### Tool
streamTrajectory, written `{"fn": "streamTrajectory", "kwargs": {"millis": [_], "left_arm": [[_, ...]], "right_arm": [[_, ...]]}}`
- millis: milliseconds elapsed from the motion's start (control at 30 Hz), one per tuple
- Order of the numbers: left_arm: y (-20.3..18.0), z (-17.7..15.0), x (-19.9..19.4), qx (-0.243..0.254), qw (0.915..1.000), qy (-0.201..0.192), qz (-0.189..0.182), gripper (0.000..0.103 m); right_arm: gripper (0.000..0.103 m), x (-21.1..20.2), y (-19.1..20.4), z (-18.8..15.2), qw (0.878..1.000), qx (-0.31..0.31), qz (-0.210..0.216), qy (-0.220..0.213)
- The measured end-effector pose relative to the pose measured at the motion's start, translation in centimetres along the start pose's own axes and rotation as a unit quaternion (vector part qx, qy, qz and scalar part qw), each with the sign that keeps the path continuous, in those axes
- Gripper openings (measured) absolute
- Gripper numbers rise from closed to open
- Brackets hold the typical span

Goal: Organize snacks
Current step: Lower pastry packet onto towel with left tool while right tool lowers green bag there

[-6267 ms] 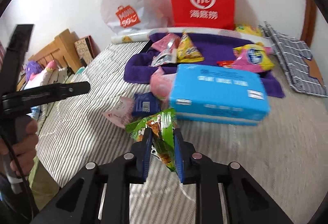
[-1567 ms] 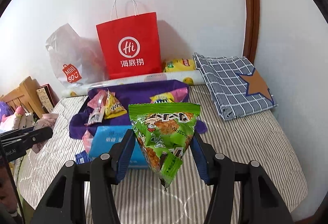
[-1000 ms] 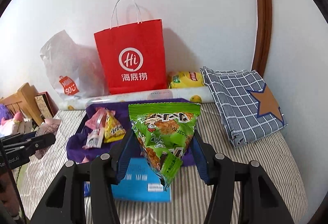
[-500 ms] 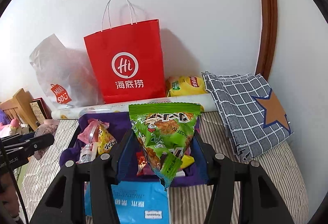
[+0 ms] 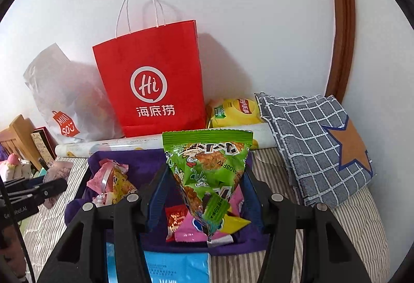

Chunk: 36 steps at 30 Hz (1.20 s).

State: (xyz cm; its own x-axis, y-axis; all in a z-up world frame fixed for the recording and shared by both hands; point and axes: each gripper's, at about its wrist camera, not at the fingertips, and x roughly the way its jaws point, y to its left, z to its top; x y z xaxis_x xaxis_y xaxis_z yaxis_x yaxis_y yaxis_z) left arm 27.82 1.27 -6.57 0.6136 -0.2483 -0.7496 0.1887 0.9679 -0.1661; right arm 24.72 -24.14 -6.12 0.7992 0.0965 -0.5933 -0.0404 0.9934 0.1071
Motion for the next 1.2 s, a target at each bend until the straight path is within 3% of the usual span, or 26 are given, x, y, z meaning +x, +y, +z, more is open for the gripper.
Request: {"fn": "streamTrajectory", "kwargs": {"millis": [433, 700, 1200], "left_arm": [[1.1, 0.0, 4.0, -0.01, 0.9996, 0.028, 0.002, 0.037], [1.5, -0.5, 6.2, -0.012, 0.9989, 0.046, 0.0, 0.037], [1.3, -1.1, 8.0, -0.006, 0.9976, 0.069, -0.003, 0.037]], "right_arm": [[0.052, 5.8, 2.4, -0.3, 0.999, -0.024, 0.026, 0.036], [0.052, 8.8, 2.5, -1.6, 0.997, -0.031, 0.019, 0.069], [0.052, 9.8, 1.9, -1.8, 0.996, -0.026, 0.013, 0.08]]}}
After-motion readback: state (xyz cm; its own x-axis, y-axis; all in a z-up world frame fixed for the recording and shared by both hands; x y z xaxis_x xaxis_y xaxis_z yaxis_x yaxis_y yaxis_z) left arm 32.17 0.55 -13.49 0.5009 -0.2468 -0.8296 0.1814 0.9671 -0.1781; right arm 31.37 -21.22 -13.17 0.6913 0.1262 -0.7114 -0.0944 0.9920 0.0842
